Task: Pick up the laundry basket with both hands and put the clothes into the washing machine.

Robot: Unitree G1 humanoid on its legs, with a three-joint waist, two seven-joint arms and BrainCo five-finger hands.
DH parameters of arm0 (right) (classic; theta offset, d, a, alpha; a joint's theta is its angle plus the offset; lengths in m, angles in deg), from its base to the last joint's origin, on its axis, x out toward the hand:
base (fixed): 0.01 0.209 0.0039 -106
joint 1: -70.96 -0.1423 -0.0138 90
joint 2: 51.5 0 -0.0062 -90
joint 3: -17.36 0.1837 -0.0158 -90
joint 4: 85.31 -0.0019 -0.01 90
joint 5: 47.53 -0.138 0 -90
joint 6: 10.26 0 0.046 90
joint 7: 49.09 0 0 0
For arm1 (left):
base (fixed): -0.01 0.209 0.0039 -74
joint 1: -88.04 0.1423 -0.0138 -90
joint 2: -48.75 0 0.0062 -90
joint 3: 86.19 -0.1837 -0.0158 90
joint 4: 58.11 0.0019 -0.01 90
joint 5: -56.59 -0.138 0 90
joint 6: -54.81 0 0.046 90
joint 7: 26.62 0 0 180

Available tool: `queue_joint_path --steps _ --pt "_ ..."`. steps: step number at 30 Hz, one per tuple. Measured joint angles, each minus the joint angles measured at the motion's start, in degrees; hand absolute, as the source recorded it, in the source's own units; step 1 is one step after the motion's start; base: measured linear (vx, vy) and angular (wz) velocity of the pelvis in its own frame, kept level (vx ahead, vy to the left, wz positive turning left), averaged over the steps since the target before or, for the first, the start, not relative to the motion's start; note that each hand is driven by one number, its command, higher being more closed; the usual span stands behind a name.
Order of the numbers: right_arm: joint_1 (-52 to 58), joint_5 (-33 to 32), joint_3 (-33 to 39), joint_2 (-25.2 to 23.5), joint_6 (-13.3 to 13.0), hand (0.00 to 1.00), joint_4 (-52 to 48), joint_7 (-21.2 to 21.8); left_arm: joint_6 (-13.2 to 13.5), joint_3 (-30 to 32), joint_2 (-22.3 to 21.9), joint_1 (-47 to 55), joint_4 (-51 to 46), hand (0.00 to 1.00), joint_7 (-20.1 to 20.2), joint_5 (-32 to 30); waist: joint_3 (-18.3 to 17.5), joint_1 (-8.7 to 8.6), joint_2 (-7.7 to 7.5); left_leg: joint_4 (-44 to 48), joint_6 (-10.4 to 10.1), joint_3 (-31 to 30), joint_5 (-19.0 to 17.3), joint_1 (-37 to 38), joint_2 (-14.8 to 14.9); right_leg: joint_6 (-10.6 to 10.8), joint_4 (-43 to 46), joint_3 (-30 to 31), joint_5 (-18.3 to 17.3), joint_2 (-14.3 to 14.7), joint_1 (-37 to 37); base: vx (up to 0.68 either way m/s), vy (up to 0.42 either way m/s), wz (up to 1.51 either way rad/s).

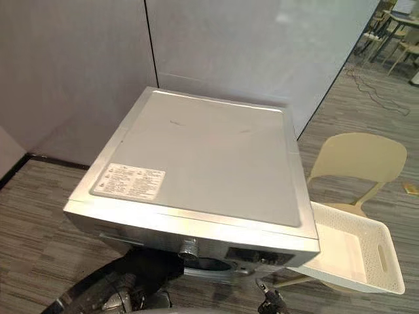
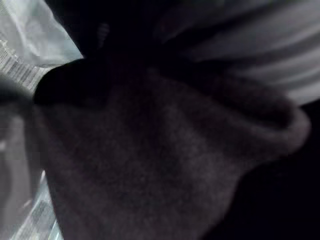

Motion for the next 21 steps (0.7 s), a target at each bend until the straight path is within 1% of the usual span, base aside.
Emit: queue_joint_path --steps 1,2,3,4,5,6,7,8,9,10,11,12,13,14,15,17,18,20,21 --pt "-0.01 0.02 -0.61 0.21 0.0 0.0 -0.31 0.07 -0.34 -1.43 0.4 0.08 0.01 1.0 0.07 0.01 0.03 0.1 0.05 -0.03 0.85 1.69 -0.38 0.42 -0.15 -0.38 1.98 1.14 0.34 -0.63 -1.67 0.02 0.237 -0.62" --pt "-0.04 0.07 -0.92 0.24 -0.02 0.0 -0.49 0.13 -0.45 -2.42 0.63 0.09 0.0 1.0 0.08 0.01 0.04 0.32 0.05 -0.17 1.13 2.99 -0.32 0.6 -0.16 -0.47 3.68 1.4 0.85 -1.11 -3.23 -0.03 0.223 -0.79" --pt "-0.34 0.29 -2.19 0.68 -0.05 0.0 -0.54 0.12 -0.46 -3.56 0.7 0.03 -0.15 1.0 -0.17 0.04 0.24 0.65 0.43 -0.94 1.77 5.31 0.06 0.83 0.21 -2.14 6.36 0.64 2.13 -1.52 -6.41 -0.08 0.189 -0.81" --pt "-0.72 0.35 -3.68 1.55 -0.02 0.0 -0.56 0.11 -0.45 -4.76 0.72 0.02 -0.68 1.0 -0.4 0.04 0.68 0.49 1.04 -2.23 2.62 5.85 0.5 0.82 0.54 -2.02 8.92 -1.48 1.34 -1.41 -8.9 -0.11 0.156 -0.65" --pt "-0.75 0.47 -4.6 1.85 -0.03 0.0 -0.59 0.1 -0.45 -5.77 0.76 -0.08 -0.96 1.0 -0.46 0.07 0.84 0.31 1.04 -2.82 2.95 5.99 0.72 0.72 0.5 -2.04 10.08 -2.67 -0.15 -1.09 -9.78 -0.13 0.077 -0.29" --pt "-0.77 0.84 -5.88 2.32 -0.05 0.0 -0.61 0.07 -0.43 -7.65 0.74 -0.29 -1.6 1.0 -0.41 0.08 1.32 0.26 1.03 -3.02 3.27 6.17 0.99 0.52 0.28 -2.9 10.73 -4.35 -2.29 -0.34 -10.15 -0.15 -0.005 -0.11" --pt "-0.75 1.5 -7.95 3.43 0.03 0.0 -0.69 0.0 -0.41 -11.53 0.67 -0.47 -3.52 1.0 -0.23 0.09 2.21 0.53 1.38 -1.3 3.31 6.15 0.87 -0.72 -0.2 -3.17 10.07 -7.03 -5.07 -0.35 -9.92 -0.2 -0.037 -0.07" --pt "-0.83 1.64 -8.46 3.81 -0.01 0.0 -0.8 0.0 -0.41 -12.66 0.57 -0.69 -4.73 1.0 -0.09 0.12 2.82 0.51 1.27 0.01 3.14 6.03 0.52 -1.67 -0.21 -2.31 9.68 -7.27 -5.95 -0.55 -9.75 -0.24 -0.071 0.08" --pt "-1.08 1.87 -8.47 3.98 -0.16 0.0 -2.84 0.04 -0.36 -14.16 0.3 -1.77 -8.5 1.0 0.04 0.09 4.91 0.54 1.67 4.9 2.81 5.2 -0.79 -5.31 -0.24 -1.05 10.48 -8.46 -8.91 -0.52 -10.02 -0.32 -0.079 0.21" --pt "-1.74 1.86 -8.43 3.91 -0.42 0.0 -4.67 -0.09 0.19 -14.68 -0.3 -3.81 -11.64 1.0 -0.03 0.21 7.75 0.93 2.27 11.31 2.55 4.69 -2.87 -10.14 0.6 0.06 13.58 -9.1 -13.77 -0.52 -12.66 -0.32 -0.086 0.2" --pt "-2.45 1.86 -8.44 4.11 -0.38 0.0 -5.31 -0.16 0.63 -14.69 -0.64 -4.72 -12.63 1.0 -0.08 0.24 8.83 0.96 2.74 14.5 2.27 4.0 -3.82 -12.99 0.93 0.31 15.83 -8.93 -16.55 -0.32 -14.6 -0.4 -0.097 0.14" --pt "-3.7 1.72 -8.55 4.9 -0.4 0.0 -6.41 -0.8 0.97 -15.54 -1.11 -6.32 -13.62 1.0 -0.23 0.95 10.35 0.61 3.31 18.93 1.86 2.63 -4.92 -17.86 1.78 -0.32 22.38 -8.74 -18.75 0.05 -19.82 -0.34 -0.087 0.09" --pt "-4.6 1.66 -8.95 4.78 -0.39 0.0 -6.94 -1.4 0.99 -15.98 -1.11 -6.99 -14.14 1.0 -0.19 1.19 11.28 0.57 2.88 20.19 1.84 2.43 -5.05 -19.23 1.85 -0.5 25.15 -8.29 -19.77 -0.09 -21.8 -0.39 -0.114 0.06" --pt "-5.66 1.22 -10.41 4.34 -0.39 0.0 -7.54 -2.07 1.16 -16.57 -1.28 -8.12 -14.76 1.0 -0.21 1.21 13.47 0.79 1.62 22.39 1.52 2.47 -5.26 -21.07 2.48 -1.06 29.69 -7.37 -21.88 -0.15 -24.77 -0.33 -0.129 -0.03" --pt "-6.03 0.84 -11.54 4.07 -0.5 0.0 -9.75 -2.59 1.17 -17.15 -1.86 -8.82 -15.01 1.0 -0.38 1.26 14.65 0.77 0.61 24.81 1.4 2.33 -5.33 -23.85 3.01 -1.74 33.86 -6.78 -23.42 -0.11 -28.18 -0.36 -0.161 -0.05" --pt "-7.22 -0.54 -12.81 3.35 -1.25 0.0 -13.09 -3.72 1.16 -18.26 -3.09 -9.85 -15.85 1.0 -0.45 1.28 15.62 0.79 -0.43 28.08 1.22 2.35 -5.25 -29.47 3.91 -2.39 39.52 -5.93 -24.89 -0.13 -34.69 -0.29 -0.128 0.01" --pt "-7.79 -0.96 -13.68 3.0 -1.86 0.0 -14.38 -4.12 1.18 -18.3 -3.71 -10.35 -16.53 1.0 -0.69 1.33 16.64 0.85 -0.59 29.29 0.93 2.39 -5.08 -31.37 4.1 -2.76 41.59 -5.48 -25.25 -0.22 -37.02 -0.18 -0.076 0.04" --pt "-9.23 -1.1 -15.35 3.1 -2.33 0.0 -16.39 -5.02 1.17 -18.53 -4.79 -11.37 -16.76 1.0 -1.57 1.79 18.15 0.84 -0.3 31.58 0.82 2.39 -5.02 -33.99 4.53 -3.03 44.72 -5.09 -25.75 -0.48 -39.9 -0.19 -0.05 0.0" --pt "-10.08 -1.31 -16.04 3.17 -2.93 0.0 -17.98 -5.6 1.15 -18.84 -5.31 -12.47 -16.76 1.0 -2.11 2.43 19.25 0.83 -0.39 32.85 0.76 2.51 -4.99 -35.51 4.55 -3.1 46.81 -4.23 -26.06 -0.63 -42.01 -0.24 -0.045 -0.06"
